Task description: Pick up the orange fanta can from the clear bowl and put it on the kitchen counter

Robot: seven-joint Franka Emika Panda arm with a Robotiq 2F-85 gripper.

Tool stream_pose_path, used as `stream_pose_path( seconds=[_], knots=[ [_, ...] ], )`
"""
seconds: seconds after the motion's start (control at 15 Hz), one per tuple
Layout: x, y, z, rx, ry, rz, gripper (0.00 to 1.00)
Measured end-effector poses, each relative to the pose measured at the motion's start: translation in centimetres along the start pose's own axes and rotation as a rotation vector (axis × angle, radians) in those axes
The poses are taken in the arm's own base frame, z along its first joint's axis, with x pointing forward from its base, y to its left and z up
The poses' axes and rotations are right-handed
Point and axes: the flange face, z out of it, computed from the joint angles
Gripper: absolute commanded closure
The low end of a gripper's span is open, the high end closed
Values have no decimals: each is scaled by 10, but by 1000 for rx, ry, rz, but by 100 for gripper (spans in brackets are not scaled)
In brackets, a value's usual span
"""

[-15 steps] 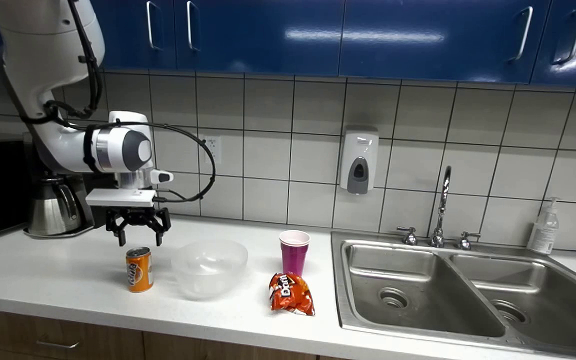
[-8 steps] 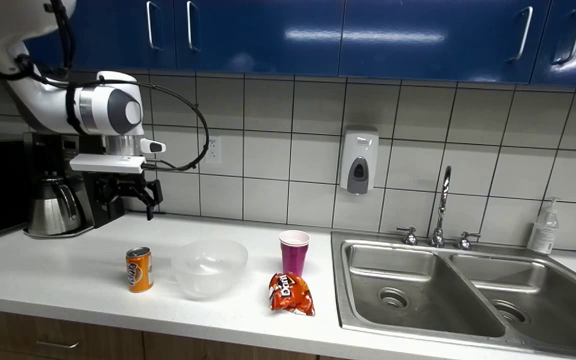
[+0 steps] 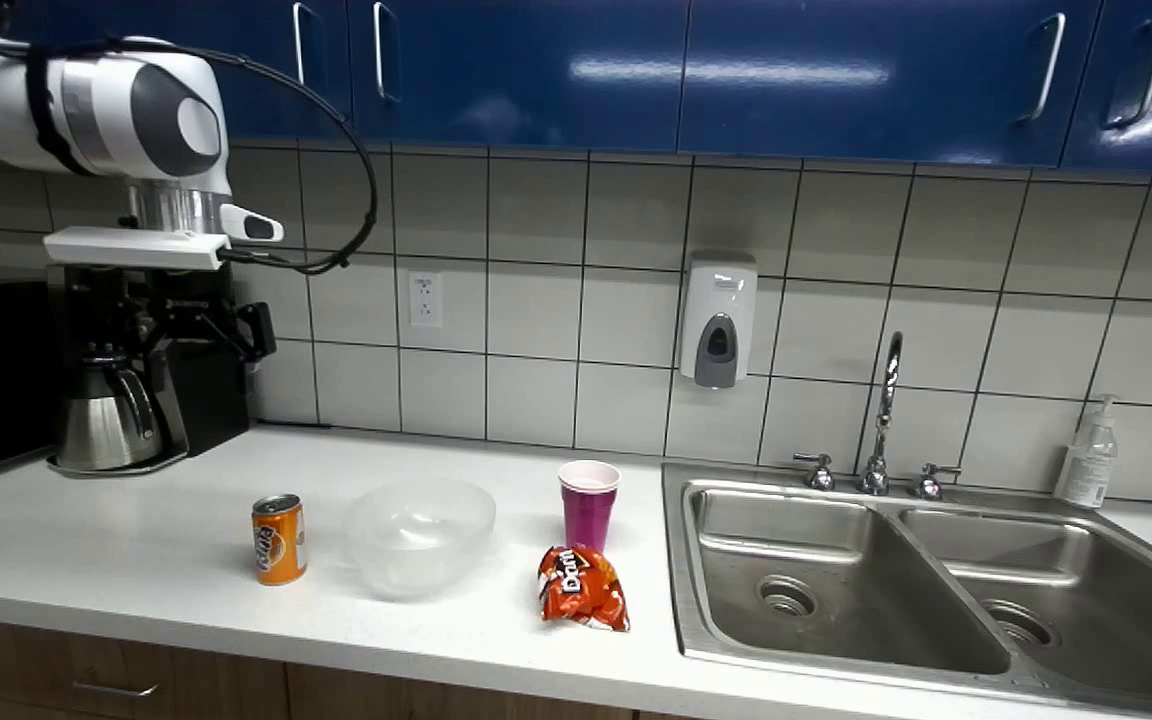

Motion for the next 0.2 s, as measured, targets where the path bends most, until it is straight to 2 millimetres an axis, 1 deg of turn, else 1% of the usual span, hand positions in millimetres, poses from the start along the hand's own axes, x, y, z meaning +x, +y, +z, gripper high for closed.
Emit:
stream_pose_path(
  seconds=[0.2],
  knots=[
    [-20, -12, -19, -2, -10, 5, 0]
  ],
)
